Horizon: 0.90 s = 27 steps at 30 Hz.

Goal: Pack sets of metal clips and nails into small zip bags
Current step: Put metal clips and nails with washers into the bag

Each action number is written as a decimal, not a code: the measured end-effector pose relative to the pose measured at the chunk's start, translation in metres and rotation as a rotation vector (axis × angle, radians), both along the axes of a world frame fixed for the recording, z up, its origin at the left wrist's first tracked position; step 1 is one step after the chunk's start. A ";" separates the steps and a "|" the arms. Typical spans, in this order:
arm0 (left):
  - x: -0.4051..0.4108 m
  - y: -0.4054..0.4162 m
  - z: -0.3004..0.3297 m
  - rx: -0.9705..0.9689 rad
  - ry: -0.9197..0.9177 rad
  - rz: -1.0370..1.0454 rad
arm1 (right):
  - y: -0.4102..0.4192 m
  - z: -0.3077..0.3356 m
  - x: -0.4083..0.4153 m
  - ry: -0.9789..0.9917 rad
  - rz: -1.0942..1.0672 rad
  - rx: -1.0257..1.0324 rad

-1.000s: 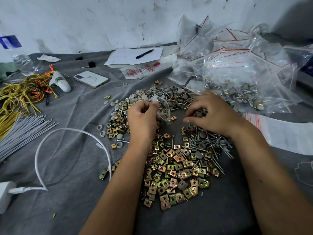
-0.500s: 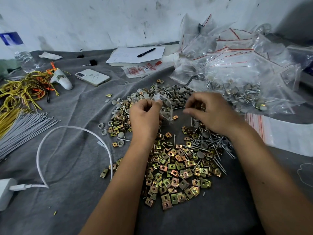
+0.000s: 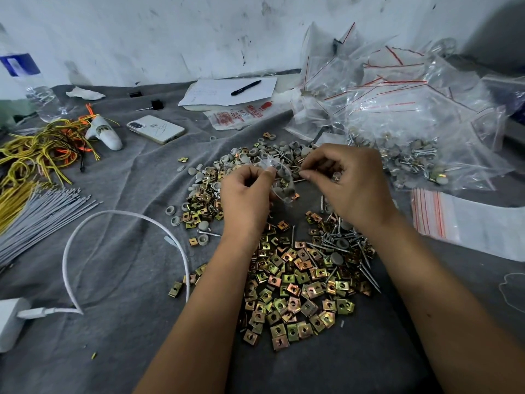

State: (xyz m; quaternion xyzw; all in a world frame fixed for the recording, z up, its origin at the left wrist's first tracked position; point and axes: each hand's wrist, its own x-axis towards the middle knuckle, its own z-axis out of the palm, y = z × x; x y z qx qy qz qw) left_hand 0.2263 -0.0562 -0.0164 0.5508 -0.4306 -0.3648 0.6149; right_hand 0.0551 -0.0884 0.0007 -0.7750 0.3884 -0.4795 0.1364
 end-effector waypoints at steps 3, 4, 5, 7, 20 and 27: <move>0.001 -0.001 0.001 0.007 0.070 0.020 | -0.002 -0.001 -0.001 -0.023 -0.007 0.019; 0.002 -0.001 0.001 0.004 0.096 0.032 | -0.003 -0.002 -0.002 -0.022 -0.010 0.028; 0.002 -0.001 0.001 0.002 0.124 0.046 | -0.005 -0.004 -0.003 -0.008 -0.017 0.041; 0.004 0.000 0.002 -0.006 0.203 0.065 | -0.008 -0.007 -0.005 0.089 -0.025 0.110; 0.009 0.001 0.005 -0.002 0.339 0.081 | -0.003 0.008 -0.029 0.534 0.344 0.603; 0.004 0.001 0.004 -0.020 0.109 0.032 | 0.001 0.008 -0.013 0.134 0.210 0.331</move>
